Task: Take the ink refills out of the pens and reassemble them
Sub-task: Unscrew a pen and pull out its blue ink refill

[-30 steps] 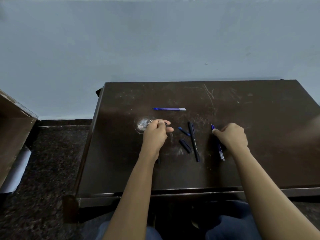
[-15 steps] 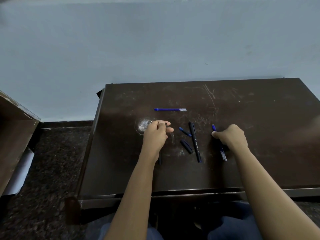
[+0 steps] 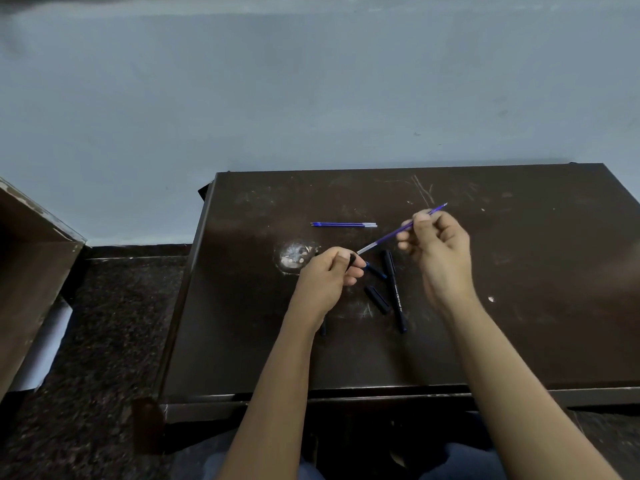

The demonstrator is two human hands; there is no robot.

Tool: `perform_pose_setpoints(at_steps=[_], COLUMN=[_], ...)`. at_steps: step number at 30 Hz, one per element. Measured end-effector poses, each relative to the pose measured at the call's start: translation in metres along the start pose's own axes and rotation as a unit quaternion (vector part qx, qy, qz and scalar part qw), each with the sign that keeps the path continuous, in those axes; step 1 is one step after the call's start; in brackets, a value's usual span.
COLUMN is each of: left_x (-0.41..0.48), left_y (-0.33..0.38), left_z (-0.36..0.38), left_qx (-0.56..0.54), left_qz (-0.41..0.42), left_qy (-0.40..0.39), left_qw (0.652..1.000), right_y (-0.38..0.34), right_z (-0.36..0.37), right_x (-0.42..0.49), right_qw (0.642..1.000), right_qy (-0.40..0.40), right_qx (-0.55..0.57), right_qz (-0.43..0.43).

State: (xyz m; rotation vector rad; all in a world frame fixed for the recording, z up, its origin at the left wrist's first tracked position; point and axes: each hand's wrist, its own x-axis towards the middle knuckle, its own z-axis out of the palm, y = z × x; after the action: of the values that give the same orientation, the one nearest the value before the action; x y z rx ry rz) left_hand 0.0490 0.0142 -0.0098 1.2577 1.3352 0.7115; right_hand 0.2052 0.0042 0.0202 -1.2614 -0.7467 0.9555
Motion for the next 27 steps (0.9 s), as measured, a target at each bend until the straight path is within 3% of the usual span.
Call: perform_pose_setpoints(at_steps=[10,20,27], left_x=[0.006,0.008,0.006], left_y=[-0.001,-0.001,-0.002], left_z=[-0.005,-0.005,-0.004], left_qx=[0.035,0.075,0.073], left_qz=[-0.009,-0.011,-0.004], left_qy=[0.036,0.056,0.068], left_qw=[0.999,0.996,0.995], right_y=[0.019,0.018,0.019], right_z=[0.015,0.021,0.019], right_x=[0.017,0.014,0.01], right_qw=[0.999,0.991,0.99], right_qy=[-0.017,-0.071,-0.079], right_qx=[-0.035,-0.093,-0.074], right_qz=[0.014,-0.065,-0.094])
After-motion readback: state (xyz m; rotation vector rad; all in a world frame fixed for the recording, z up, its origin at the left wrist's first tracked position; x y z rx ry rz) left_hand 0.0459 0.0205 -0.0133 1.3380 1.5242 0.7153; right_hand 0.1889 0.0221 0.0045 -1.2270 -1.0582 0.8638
